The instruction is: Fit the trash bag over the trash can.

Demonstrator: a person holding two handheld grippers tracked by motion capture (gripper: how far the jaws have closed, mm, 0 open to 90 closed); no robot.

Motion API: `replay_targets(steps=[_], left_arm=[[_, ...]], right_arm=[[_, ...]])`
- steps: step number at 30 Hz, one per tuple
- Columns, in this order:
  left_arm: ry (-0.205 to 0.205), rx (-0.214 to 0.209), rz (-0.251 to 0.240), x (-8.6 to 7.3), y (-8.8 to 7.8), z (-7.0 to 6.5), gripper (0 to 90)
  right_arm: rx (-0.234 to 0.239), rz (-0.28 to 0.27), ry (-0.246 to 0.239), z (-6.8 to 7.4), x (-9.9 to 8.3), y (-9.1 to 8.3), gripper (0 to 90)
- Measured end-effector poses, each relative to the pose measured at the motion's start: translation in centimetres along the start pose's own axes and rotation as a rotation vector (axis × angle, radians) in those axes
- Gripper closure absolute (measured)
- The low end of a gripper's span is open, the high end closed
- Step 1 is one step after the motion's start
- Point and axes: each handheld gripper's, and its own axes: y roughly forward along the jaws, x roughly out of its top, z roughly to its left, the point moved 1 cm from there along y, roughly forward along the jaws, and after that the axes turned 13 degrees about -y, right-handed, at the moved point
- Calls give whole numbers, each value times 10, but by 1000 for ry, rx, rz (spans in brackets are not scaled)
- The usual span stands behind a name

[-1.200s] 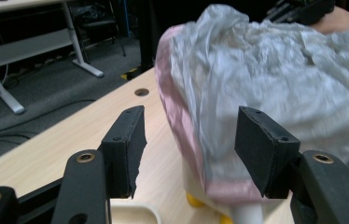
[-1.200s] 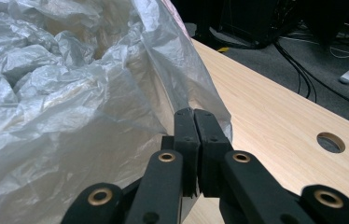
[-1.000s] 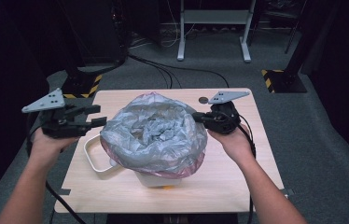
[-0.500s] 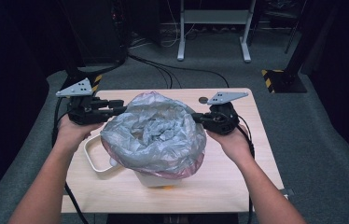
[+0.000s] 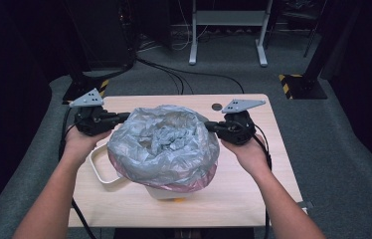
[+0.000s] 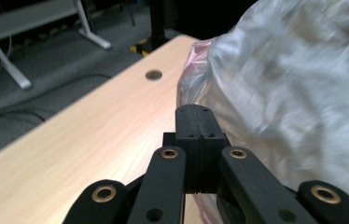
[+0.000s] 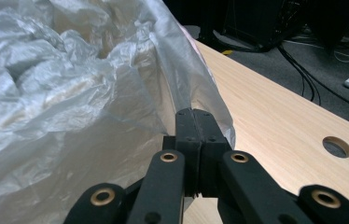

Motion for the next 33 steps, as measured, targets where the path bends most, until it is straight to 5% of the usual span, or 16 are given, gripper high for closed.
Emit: replay_targets(steps=[8,15,20,25,33], left_arm=[[-33,27,69,-27,14,9,899],[-62,16,18,-35,-2,11,894],[-107,56,-70,-34,-23,11,595],[-88,74,-101,-33,-46,4,495],[-42,35,-95,-37,-70,-21,434]], right_arm=[[14,26,-2,2,-5,8,900],[21,34,1,3,-8,7,900],[-3,12,23,3,-10,-1,729],[-31,-15,25,5,-11,-18,626],[-41,-52,18,15,-11,-45,545]])
